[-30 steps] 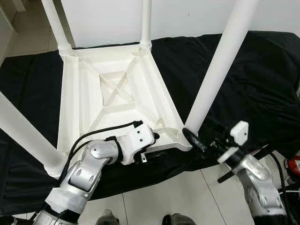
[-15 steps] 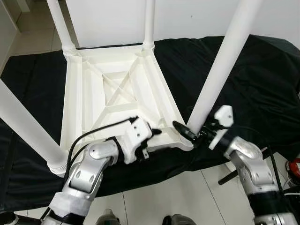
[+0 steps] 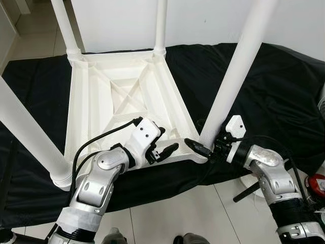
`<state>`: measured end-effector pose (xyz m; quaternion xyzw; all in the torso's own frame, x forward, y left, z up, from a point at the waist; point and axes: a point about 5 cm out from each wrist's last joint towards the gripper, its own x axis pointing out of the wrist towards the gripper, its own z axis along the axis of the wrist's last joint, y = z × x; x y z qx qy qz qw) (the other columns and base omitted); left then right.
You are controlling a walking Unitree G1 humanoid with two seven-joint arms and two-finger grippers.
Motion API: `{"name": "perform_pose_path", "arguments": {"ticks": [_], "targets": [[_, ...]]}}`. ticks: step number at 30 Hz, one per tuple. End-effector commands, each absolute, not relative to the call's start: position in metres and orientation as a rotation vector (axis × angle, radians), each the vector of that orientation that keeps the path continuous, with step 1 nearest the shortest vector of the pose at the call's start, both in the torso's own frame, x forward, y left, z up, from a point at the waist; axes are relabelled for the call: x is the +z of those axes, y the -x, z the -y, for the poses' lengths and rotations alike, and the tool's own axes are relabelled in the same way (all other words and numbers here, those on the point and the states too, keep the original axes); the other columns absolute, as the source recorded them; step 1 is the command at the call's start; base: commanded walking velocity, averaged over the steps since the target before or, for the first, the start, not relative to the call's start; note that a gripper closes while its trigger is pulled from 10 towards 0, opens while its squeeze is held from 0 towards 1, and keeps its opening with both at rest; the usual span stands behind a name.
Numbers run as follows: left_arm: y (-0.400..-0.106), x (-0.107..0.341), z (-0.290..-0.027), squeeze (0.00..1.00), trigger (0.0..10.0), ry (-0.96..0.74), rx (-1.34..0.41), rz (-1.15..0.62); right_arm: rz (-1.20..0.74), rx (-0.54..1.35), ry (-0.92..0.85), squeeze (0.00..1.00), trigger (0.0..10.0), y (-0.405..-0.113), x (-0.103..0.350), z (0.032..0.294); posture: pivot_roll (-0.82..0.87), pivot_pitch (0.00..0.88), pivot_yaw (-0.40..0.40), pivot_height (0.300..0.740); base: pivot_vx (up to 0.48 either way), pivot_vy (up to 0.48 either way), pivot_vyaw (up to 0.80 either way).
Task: Building children table
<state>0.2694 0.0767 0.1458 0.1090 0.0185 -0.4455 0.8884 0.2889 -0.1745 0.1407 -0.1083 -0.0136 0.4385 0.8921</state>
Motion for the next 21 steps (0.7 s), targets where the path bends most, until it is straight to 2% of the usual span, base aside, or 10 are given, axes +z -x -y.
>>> {"name": "perform_pose_path", "arguments": {"ticks": [1,9,14,15,21], "targets": [[-0.271,0.142,-0.076,0.00,10.0,-0.235,-0.894,-0.058,0.000,0.915,0.237,0.00,0.0,-0.290,0.137,0.175,0.06,0.000,-0.043,0.740,0.000,0.000,0.00],[-0.268,0.139,-0.072,0.00,10.0,-0.249,-0.906,-0.030,-0.025,0.882,0.210,0.00,0.0,-0.294,0.132,0.179,0.06,0.000,-0.049,0.740,0.000,0.000,0.00],[-0.274,0.142,-0.070,0.00,10.0,-0.227,-0.856,-0.013,-0.023,0.834,0.183,0.00,0.0,-0.297,0.131,0.179,0.05,0.000,-0.044,0.740,0.000,0.000,0.00],[-0.276,0.144,-0.070,0.00,10.0,-0.224,-0.843,-0.010,-0.003,0.768,0.183,0.00,10.0,-0.301,0.131,0.180,0.06,0.000,-0.037,0.740,0.000,0.000,0.00],[-0.279,0.150,-0.066,0.00,10.0,-0.242,-0.828,0.026,0.008,0.544,0.148,0.00,10.0,-0.307,0.123,0.180,0.05,0.000,-0.022,0.740,0.000,0.000,0.00]]}}
